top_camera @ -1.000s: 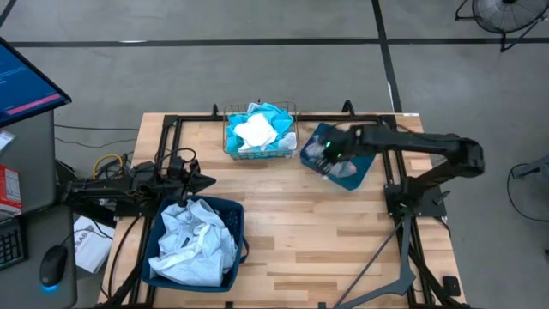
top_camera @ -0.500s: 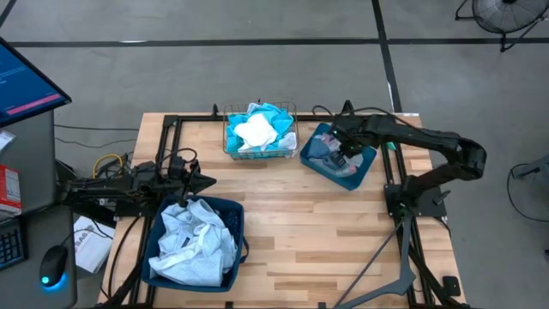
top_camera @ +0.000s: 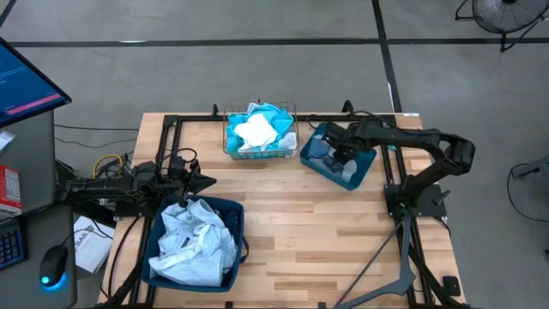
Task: Pick & Place Cloths
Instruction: Put the gray sock into the blue bin, then return to Home Position
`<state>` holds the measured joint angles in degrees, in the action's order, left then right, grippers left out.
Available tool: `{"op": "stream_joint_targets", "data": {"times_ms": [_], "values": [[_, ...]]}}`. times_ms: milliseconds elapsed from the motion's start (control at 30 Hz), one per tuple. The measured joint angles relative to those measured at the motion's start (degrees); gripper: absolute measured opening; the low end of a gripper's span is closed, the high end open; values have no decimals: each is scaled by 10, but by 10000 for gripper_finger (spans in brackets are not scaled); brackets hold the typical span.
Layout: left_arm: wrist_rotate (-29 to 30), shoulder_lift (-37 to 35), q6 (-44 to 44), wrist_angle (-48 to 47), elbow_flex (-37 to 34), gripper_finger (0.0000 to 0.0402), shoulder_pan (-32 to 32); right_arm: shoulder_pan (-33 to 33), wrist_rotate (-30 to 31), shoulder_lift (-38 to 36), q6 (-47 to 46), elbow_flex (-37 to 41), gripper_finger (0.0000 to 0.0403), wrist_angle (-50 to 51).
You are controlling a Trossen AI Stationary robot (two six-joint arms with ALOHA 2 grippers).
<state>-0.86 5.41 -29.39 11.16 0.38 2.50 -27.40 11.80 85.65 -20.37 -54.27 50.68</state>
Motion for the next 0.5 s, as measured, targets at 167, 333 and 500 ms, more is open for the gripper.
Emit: {"op": "stream_joint_targets", "data": {"times_ms": [167,333,500], "values": [[0,0,0,1,0,1,0,4,-1,-24,3,-19,105,1],[0,0,0,2,0,1,0,4,-2,-76,4,-50,182,13],[0,0,0,3,0,1,0,17,-22,-145,4,-89,235,7]]}}
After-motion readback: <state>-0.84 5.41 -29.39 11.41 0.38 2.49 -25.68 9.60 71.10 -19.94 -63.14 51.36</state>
